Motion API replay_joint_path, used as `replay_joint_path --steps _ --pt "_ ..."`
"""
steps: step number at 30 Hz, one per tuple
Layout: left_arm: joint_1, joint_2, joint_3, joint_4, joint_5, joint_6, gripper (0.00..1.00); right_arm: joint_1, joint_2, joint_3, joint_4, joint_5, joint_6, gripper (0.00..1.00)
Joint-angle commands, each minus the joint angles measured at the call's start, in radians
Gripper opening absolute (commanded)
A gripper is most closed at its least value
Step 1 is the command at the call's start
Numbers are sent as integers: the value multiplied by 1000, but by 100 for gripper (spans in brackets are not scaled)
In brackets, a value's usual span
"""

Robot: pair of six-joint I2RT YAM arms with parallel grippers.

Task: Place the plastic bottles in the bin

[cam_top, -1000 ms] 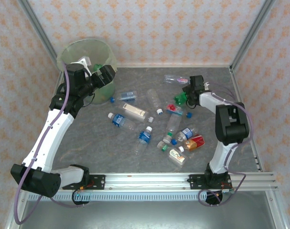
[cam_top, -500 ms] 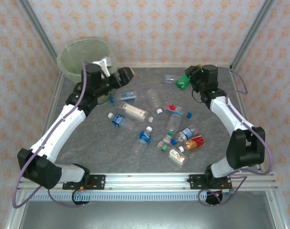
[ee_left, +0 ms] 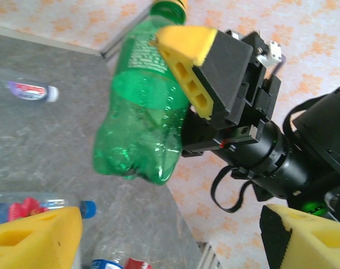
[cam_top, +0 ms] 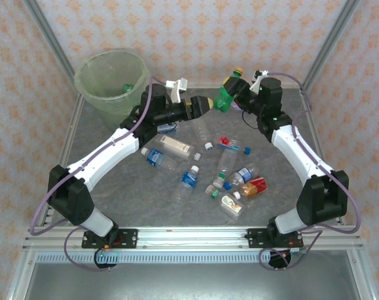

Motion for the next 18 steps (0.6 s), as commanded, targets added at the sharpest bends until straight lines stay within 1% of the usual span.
replay_joint_path --steps 1,11,18 --pt "-8 16 42 90 66 -19 82 17 -28 40 92 -101 -19 59" --pt "-18 48 66 91 61 -14 79 42 -24 24 214 -193 59 59" --pt "-18 72 102 107 65 -8 79 69 -16 38 234 -226 73 59"
